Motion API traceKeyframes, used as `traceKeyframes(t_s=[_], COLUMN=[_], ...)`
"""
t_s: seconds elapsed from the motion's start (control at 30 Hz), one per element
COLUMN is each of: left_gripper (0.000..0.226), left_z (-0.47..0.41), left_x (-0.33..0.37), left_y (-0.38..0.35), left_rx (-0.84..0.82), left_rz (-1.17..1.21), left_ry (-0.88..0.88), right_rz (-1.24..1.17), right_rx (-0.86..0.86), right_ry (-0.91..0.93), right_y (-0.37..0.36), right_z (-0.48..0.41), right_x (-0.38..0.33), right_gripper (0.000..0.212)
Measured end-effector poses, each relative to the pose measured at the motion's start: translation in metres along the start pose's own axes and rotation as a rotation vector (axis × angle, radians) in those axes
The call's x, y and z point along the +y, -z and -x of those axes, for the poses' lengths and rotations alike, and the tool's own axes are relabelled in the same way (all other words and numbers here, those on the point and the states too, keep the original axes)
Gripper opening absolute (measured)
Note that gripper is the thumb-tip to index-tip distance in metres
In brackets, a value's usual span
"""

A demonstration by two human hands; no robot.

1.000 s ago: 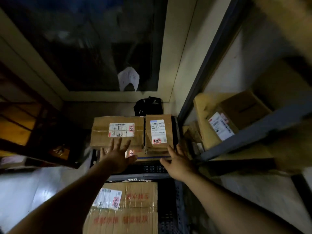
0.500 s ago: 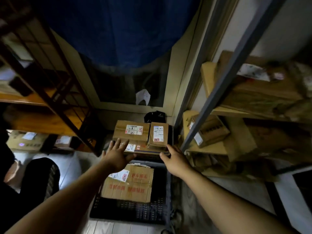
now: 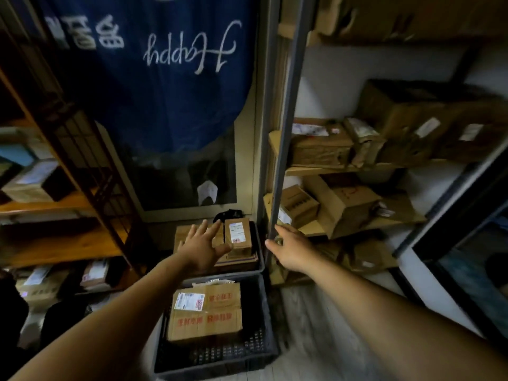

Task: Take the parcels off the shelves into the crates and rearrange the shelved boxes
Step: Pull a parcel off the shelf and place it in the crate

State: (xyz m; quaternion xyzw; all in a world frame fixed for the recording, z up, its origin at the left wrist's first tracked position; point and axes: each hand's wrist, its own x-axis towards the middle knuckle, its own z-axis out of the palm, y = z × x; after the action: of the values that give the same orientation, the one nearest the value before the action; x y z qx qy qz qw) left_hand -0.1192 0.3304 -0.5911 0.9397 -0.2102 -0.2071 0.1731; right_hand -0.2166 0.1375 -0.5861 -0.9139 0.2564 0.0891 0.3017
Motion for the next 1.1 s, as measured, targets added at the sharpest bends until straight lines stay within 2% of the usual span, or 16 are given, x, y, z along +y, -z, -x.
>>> traceKeyframes(t_s=[0.3, 0.5, 0.7, 0.9, 1.1], left_gripper=[0.074, 0.076, 0.078, 0.078, 0.078], left_z=[0.046, 0.062, 0.066, 0.068, 0.04], left_x=[0.115, 0.223, 0.309, 0.348, 0.338], left_y=[0.038, 0.036, 0.017, -0.003, 0.006], left_rx=[0.097, 0.159, 0.186, 0.199, 0.176], left_rz=[-0.024, -0.032, -0.068, -0.157, -0.193], left_ry=[-0.216, -0.325, -0.416, -0.413, -0.322], right_rz=[-0.039, -0.003, -0.001, -0.045, -0.114], right_rx=[0.119, 0.286, 0.352, 0.372, 0.325], right_ry=[0.059, 0.057, 0.064, 0.075, 0.101], right_y=[0.114, 0.196, 0.261, 0.286, 0.276], right_z=[0.07, 0.111, 0.144, 0.146, 0.114], right_x=[0.033, 0.099, 0.177, 0.227, 0.219], right_gripper=[0.063, 0.064, 0.065, 0.065, 0.061])
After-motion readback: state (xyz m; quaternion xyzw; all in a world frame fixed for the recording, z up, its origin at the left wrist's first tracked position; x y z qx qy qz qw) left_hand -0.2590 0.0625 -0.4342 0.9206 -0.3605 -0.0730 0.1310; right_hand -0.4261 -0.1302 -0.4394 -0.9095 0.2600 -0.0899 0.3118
